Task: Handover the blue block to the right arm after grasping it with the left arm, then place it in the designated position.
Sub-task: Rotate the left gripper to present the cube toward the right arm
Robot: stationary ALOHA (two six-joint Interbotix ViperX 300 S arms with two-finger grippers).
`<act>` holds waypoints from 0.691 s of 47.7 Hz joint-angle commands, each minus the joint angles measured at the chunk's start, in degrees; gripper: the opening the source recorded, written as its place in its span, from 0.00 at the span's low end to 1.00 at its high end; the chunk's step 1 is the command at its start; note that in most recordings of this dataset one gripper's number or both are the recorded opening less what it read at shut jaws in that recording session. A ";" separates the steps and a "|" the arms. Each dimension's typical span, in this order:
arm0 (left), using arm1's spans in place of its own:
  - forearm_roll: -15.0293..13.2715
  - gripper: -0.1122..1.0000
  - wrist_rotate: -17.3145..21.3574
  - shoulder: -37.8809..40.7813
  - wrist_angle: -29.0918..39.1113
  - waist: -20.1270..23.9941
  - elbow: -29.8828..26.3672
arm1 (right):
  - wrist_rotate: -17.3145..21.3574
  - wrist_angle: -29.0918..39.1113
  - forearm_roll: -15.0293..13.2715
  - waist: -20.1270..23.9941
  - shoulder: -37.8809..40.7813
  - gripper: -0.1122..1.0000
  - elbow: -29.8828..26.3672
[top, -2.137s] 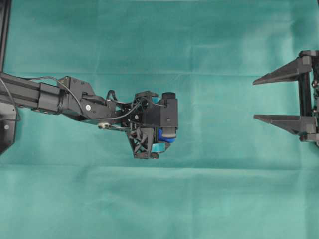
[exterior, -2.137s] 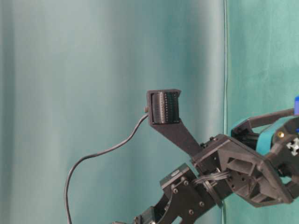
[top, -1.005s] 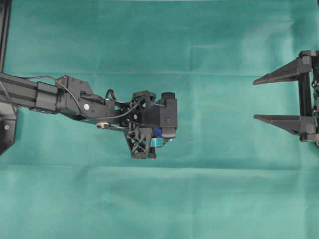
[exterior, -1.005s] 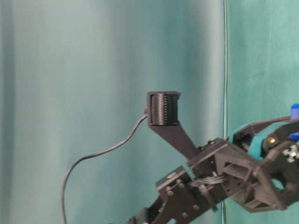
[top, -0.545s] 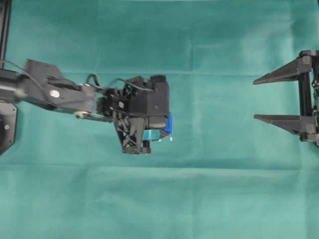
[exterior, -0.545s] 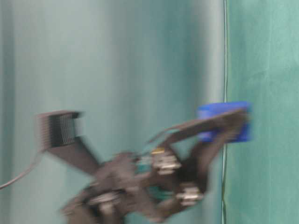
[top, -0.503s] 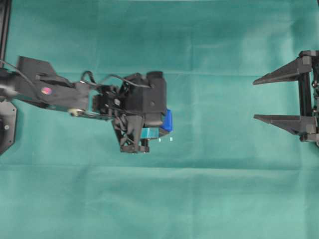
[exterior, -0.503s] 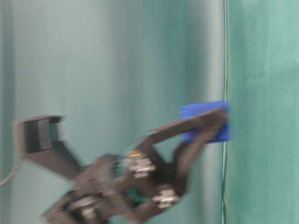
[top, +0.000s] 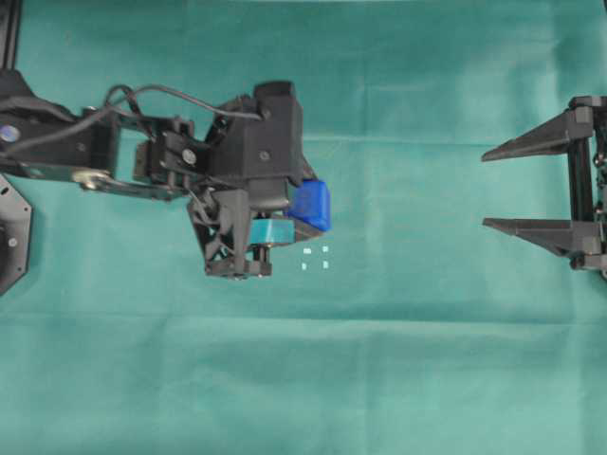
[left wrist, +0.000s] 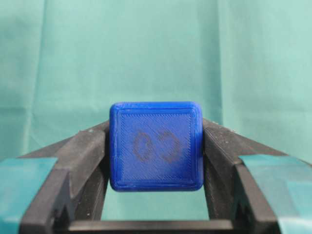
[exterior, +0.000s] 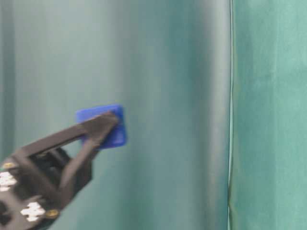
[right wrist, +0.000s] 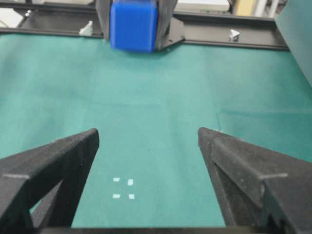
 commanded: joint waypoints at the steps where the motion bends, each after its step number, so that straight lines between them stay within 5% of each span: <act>1: 0.26 0.52 0.09 -1.67 1.05 -0.09 -2.46 | -0.09 0.26 0.09 -0.09 0.18 0.94 -1.58; 33: 0.26 0.52 0.09 -2.37 1.14 -0.09 -1.76 | -0.09 0.62 0.18 -0.09 0.18 0.94 -1.85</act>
